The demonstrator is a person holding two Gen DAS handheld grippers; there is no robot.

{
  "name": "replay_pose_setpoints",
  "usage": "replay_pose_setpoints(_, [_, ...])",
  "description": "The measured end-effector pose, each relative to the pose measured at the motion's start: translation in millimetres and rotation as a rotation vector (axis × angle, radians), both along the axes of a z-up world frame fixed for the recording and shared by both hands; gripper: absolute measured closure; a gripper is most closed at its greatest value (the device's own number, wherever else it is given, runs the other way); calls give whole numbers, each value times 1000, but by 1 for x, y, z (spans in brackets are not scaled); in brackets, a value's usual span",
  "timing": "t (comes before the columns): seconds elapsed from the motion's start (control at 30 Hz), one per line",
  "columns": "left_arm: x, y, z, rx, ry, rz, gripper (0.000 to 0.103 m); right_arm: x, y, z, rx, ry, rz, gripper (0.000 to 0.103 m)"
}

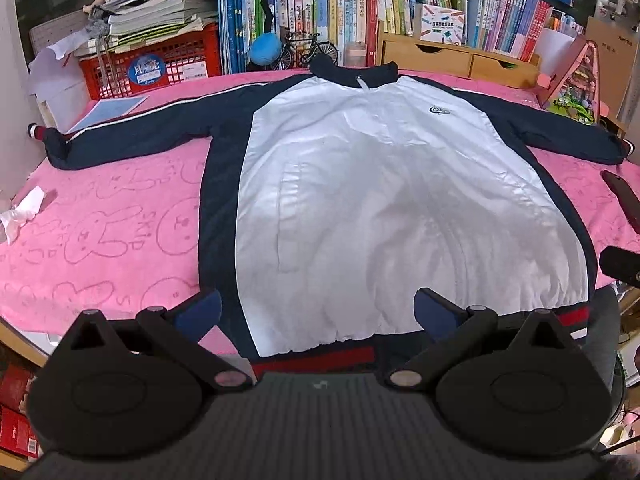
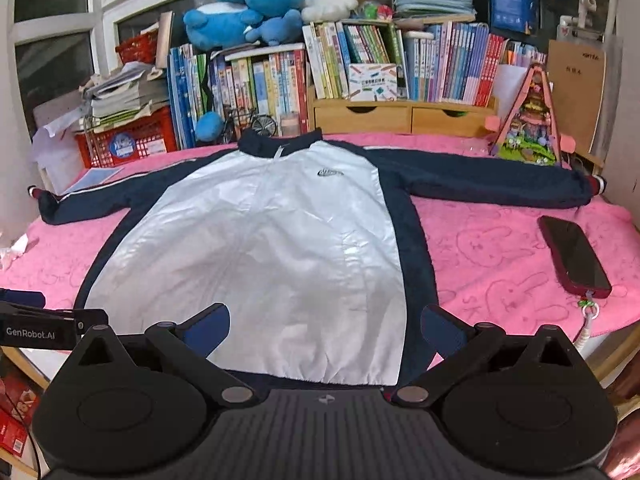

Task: Fold clothes

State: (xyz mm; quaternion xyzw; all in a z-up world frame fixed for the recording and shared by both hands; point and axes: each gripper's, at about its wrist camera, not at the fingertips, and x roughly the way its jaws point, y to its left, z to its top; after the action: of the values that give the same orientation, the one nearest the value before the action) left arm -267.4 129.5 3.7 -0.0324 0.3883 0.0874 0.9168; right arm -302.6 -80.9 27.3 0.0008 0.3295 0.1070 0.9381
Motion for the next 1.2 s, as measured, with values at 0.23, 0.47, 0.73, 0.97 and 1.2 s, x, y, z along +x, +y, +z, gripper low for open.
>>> replay_pose_setpoints(0.23, [-1,0,-3,-6,15,10,0,1,-1,-6,-4,22,2,0])
replay_pose_setpoints(0.47, [-2,0,-4,-10,18,12,0,3,0,-11,-11,35,8,0])
replay_pose_setpoints(0.73, [1,1,-11,-14,37,13,0,7,1,-21,-19,70,17,0])
replay_pose_setpoints(0.97, [4,2,-13,-19,43,15,0,10,-3,-22,-36,64,5,0])
replay_pose_setpoints(1.2, [7,5,-15,-23,47,23,0,13,-5,-25,-43,66,-10,0])
